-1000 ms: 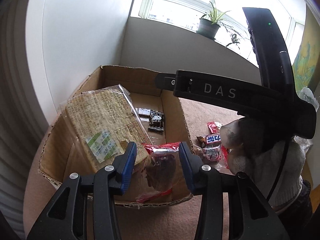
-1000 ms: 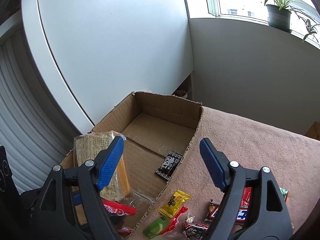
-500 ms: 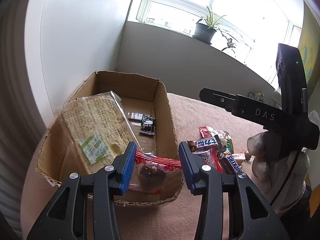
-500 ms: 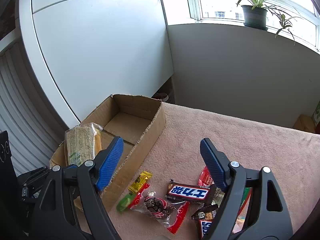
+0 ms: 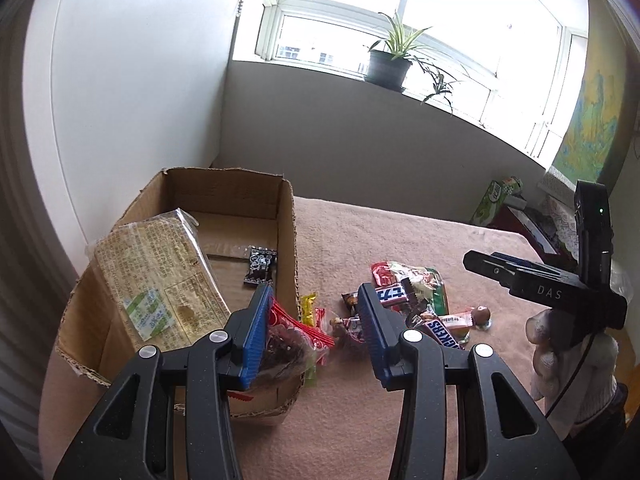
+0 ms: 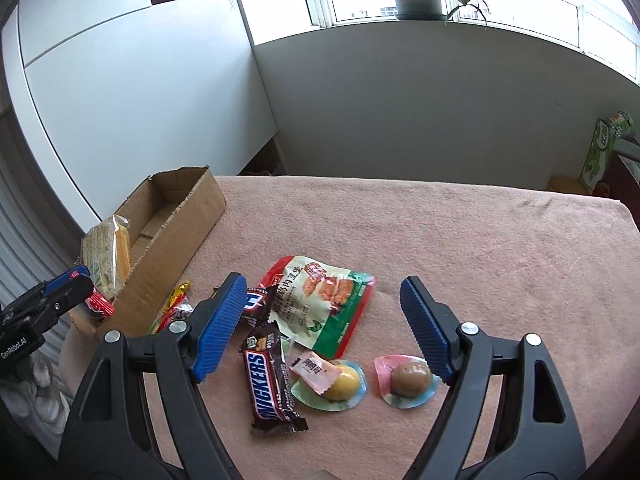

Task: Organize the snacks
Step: 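Move both grippers back over the remaining snacks on the table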

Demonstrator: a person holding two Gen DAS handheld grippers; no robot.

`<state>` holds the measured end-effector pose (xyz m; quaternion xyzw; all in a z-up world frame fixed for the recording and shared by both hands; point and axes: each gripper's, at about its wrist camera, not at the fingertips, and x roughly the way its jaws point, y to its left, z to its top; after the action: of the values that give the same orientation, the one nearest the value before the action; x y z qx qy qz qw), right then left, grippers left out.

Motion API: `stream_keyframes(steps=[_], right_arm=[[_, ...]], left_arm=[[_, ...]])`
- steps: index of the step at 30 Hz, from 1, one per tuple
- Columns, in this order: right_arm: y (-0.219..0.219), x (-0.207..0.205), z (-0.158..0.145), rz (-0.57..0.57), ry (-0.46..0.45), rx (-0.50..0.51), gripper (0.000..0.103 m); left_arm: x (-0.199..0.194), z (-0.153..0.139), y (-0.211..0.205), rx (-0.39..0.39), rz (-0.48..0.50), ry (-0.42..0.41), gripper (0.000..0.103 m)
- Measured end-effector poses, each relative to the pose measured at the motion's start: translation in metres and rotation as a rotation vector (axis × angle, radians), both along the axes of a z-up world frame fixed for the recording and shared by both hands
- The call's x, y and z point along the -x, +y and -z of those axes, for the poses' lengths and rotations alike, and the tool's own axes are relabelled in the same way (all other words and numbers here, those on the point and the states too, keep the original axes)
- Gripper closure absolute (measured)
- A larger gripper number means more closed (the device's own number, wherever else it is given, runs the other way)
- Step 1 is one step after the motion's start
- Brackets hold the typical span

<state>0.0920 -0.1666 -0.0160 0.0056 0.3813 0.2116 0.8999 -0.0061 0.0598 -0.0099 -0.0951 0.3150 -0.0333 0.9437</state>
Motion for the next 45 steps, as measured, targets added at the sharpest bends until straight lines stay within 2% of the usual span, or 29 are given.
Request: stream_keyframes(steps=[8,11,15,18,22,27,31,35,45], right_arm=[[-0.029,0.002,0.012,0.02,0.013,0.026,0.021],[-0.036,0.001,0.021,0.025,0.045,0.032,0.022],[-0.044,0.003,0.034,0.037,0.075,0.05,0.023],[-0.05,0.002,0.044,0.041,0.109,0.046,0.031],[-0.055,0.003,0.049,0.042,0.126,0.037,0.032],[-0.055,0.005,0.046,0.037,0.115,0.062,0.032],[-0.058,0.005,0.045,0.033,0.127,0.063,0.039],[-0.063,0.006,0.048,0.027,0.148,0.063,0.039],[-0.042,0.005,0.057,-0.003,0.144,0.173,0.042]], left_arm=[[0.009,-0.016,-0.017,-0.045,-0.028,-0.069,0.06],[0.007,-0.017,-0.031,-0.047,0.009,-0.07,0.06],[-0.004,-0.004,-0.053,0.0,0.099,-0.004,0.06],[-0.01,0.005,-0.073,-0.007,0.142,0.037,0.06],[-0.022,0.021,-0.09,0.054,0.203,0.126,0.06],[-0.036,0.041,-0.105,0.093,0.229,0.221,0.06],[-0.045,0.049,-0.118,0.064,0.224,0.256,0.06],[-0.053,0.058,-0.125,0.021,0.215,0.276,0.06],[-0.064,0.068,-0.131,-0.003,0.196,0.3,0.06]])
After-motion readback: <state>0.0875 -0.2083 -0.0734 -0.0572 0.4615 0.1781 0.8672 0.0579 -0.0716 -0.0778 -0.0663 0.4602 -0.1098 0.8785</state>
